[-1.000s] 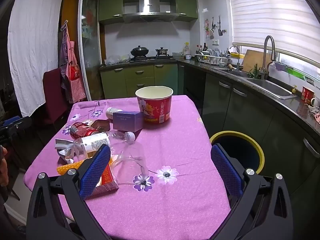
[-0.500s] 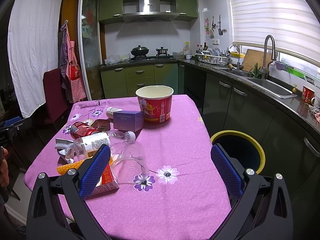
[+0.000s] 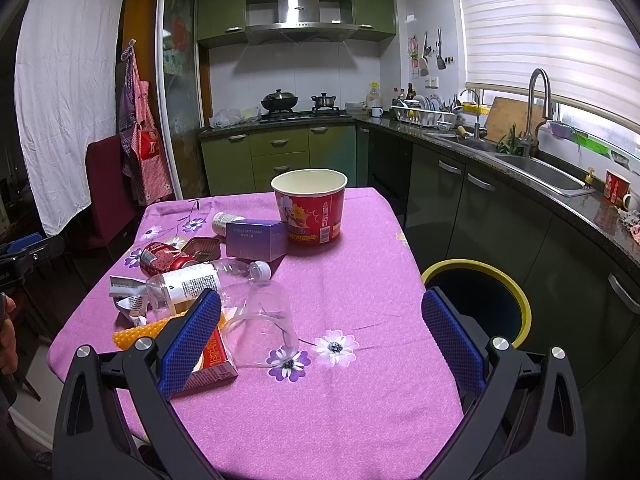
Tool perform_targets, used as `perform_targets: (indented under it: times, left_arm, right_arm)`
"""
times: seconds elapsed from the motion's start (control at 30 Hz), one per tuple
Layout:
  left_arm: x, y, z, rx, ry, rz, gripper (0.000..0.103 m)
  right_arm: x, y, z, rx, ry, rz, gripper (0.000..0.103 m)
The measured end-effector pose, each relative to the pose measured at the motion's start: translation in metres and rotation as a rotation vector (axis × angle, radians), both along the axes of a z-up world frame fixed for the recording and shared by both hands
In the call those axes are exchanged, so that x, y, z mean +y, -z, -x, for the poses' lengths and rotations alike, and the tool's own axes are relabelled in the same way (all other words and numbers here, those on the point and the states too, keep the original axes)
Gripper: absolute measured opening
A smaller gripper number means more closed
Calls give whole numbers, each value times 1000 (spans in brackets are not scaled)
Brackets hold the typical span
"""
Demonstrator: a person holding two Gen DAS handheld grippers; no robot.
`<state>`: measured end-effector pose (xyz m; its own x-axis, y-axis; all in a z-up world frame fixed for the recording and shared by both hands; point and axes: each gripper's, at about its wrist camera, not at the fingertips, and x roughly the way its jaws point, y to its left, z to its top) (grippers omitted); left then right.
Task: Collect trash
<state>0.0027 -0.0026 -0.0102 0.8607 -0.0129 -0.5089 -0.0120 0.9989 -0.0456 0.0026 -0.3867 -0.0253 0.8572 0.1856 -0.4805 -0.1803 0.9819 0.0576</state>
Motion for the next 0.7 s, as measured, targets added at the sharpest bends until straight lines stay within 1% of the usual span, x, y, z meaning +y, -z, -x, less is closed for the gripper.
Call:
perform_targets:
  times: [0.7]
  left_arm:
    - [-3, 3, -2, 13, 1, -6, 97]
  right_arm:
    - [0, 8, -2, 8, 5, -1, 99]
